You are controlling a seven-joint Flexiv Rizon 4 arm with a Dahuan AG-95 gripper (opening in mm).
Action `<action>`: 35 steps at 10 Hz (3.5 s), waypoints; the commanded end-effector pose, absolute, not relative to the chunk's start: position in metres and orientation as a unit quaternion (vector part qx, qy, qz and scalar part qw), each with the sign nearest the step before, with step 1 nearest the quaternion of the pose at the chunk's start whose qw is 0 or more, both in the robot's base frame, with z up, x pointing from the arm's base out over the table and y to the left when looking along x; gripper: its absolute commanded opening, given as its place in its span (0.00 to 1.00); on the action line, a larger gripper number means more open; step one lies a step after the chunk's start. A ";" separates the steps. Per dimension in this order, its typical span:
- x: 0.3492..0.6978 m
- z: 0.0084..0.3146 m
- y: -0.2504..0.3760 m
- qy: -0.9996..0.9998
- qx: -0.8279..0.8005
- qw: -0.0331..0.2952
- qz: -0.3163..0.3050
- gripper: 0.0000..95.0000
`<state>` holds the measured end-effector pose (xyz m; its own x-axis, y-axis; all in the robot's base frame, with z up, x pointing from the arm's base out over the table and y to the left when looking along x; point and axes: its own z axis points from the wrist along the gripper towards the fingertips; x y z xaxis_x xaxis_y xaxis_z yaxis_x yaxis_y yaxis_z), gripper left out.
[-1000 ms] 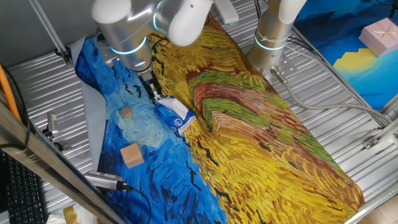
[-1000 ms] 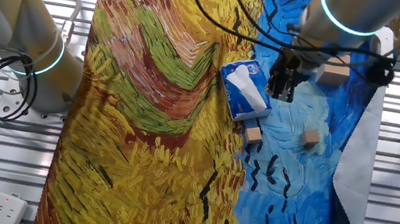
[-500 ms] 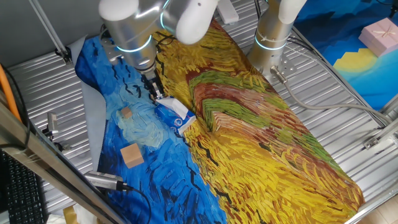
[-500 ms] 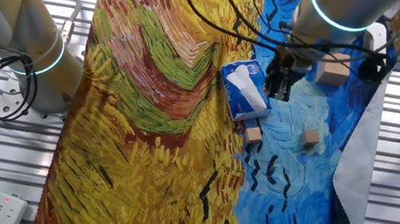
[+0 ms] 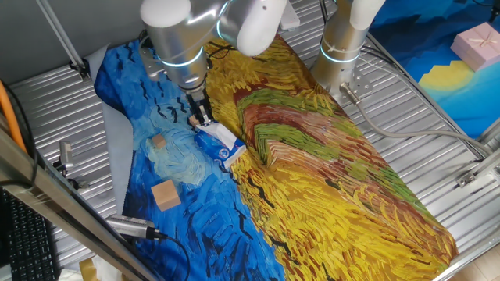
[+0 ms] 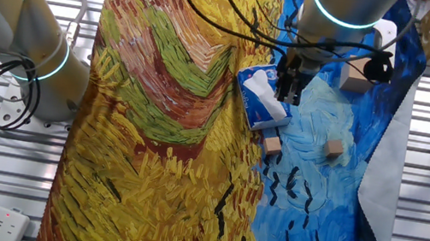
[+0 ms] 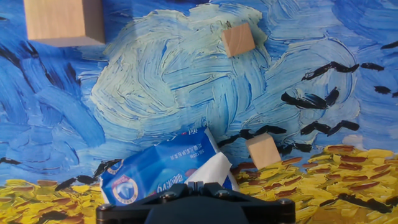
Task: Pull out a napkin
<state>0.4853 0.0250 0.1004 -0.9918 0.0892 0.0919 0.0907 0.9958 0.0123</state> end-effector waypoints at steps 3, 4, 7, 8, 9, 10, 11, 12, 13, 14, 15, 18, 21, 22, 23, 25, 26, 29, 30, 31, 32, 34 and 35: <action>0.485 0.101 0.025 -0.998 -0.054 0.041 -0.008 0.00; 0.485 0.101 0.025 -0.998 -0.054 0.040 -0.008 0.00; 0.485 0.101 0.025 -0.998 -0.049 0.039 -0.008 0.20; 0.485 0.101 0.025 -0.998 -0.047 0.037 -0.007 0.20; 0.485 0.101 0.025 -0.998 -0.044 0.037 -0.004 0.40; 0.485 0.101 0.025 -0.998 -0.045 0.037 -0.003 0.40; 0.485 0.101 0.025 -0.998 -0.046 0.034 -0.002 0.40; 0.485 0.101 0.025 -0.998 -0.047 0.032 -0.002 0.40; 0.485 0.101 0.025 -0.998 -0.047 0.029 -0.002 0.40; 0.485 0.101 0.025 -0.998 -0.047 0.029 -0.002 0.40; 0.485 0.101 0.025 -0.999 -0.047 0.028 -0.001 0.40; 0.485 0.101 0.025 -0.999 -0.045 0.026 0.001 0.40; 0.485 0.101 0.025 -0.999 -0.048 0.022 0.001 0.40; 0.485 0.101 0.025 -0.999 -0.047 0.019 0.001 0.40; 0.485 0.101 0.025 -0.999 -0.048 0.017 0.001 0.40; 0.485 0.101 0.025 -0.999 -0.049 0.016 0.001 0.40; 0.485 0.101 0.025 -0.999 -0.048 0.015 0.001 0.40; 0.485 0.101 0.025 -0.999 -0.047 0.015 0.000 0.40; 0.485 0.101 0.025 -0.999 -0.048 0.015 -0.001 0.40; 0.485 0.101 0.025 -0.999 -0.047 0.014 -0.001 0.40; 0.485 0.101 0.025 -0.999 -0.048 0.014 -0.001 0.40; 0.485 0.101 0.025 -0.999 -0.051 0.012 -0.002 0.40; 0.485 0.101 0.025 -0.999 -0.051 0.012 -0.002 0.40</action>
